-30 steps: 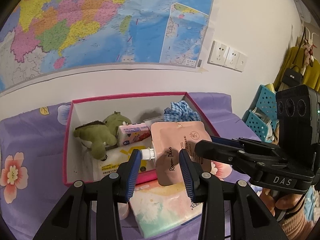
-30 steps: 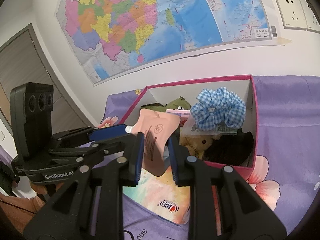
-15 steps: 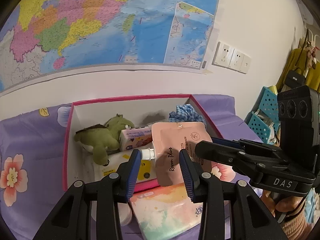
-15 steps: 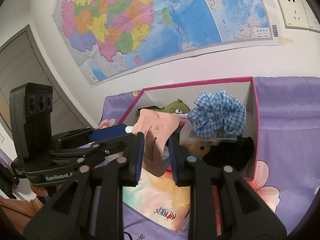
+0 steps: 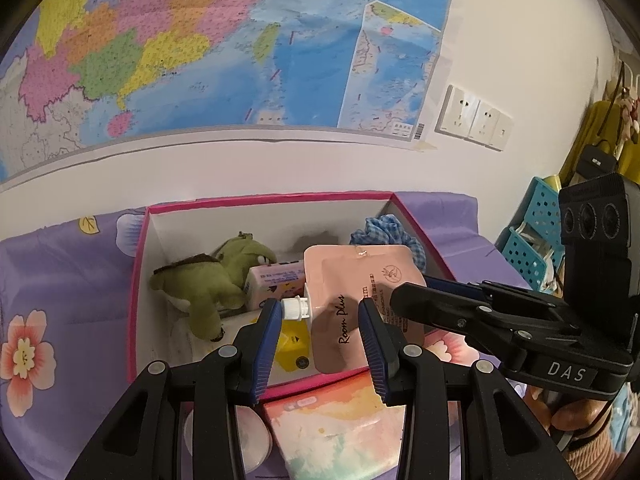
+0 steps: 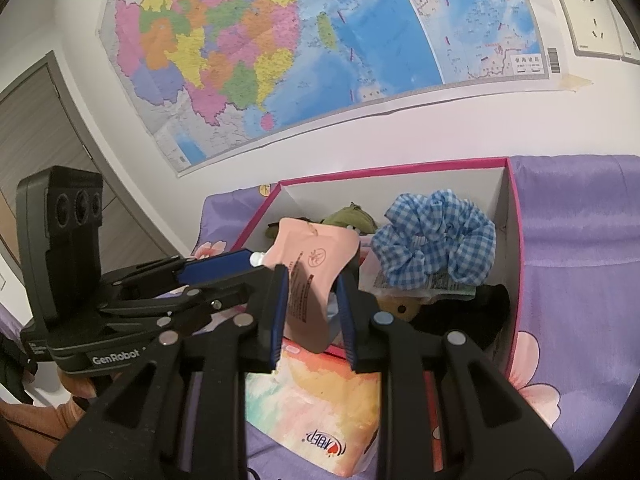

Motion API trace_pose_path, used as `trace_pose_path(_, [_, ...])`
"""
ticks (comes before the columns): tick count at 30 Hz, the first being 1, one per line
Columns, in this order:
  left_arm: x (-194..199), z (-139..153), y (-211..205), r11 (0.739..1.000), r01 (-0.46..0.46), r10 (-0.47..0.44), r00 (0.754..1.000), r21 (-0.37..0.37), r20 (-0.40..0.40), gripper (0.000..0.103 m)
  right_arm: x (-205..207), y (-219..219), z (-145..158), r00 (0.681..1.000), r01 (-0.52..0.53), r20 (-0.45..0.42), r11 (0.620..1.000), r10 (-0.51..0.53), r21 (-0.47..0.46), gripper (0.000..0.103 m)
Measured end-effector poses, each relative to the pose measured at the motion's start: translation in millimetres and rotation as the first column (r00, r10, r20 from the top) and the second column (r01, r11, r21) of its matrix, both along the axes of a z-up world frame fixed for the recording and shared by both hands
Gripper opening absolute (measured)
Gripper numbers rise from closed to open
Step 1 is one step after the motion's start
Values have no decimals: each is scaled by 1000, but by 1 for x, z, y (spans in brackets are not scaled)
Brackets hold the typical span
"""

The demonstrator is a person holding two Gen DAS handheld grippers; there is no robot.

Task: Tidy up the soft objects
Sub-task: 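Move the held pouch over the pink box rim with the right gripper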

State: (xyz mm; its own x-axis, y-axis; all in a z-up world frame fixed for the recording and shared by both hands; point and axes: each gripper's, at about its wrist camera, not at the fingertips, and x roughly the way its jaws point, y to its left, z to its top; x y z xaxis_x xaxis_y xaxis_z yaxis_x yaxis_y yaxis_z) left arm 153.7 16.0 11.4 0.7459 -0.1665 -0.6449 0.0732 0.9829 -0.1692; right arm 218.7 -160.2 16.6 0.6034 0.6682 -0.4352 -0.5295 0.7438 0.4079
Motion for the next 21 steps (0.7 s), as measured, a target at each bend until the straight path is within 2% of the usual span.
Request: trace_pose_path(21, [17, -9, 8, 1000, -26, 26, 999, -12, -39, 39, 8, 7, -5, 1000, 15, -24, 1000, -15, -19, 27])
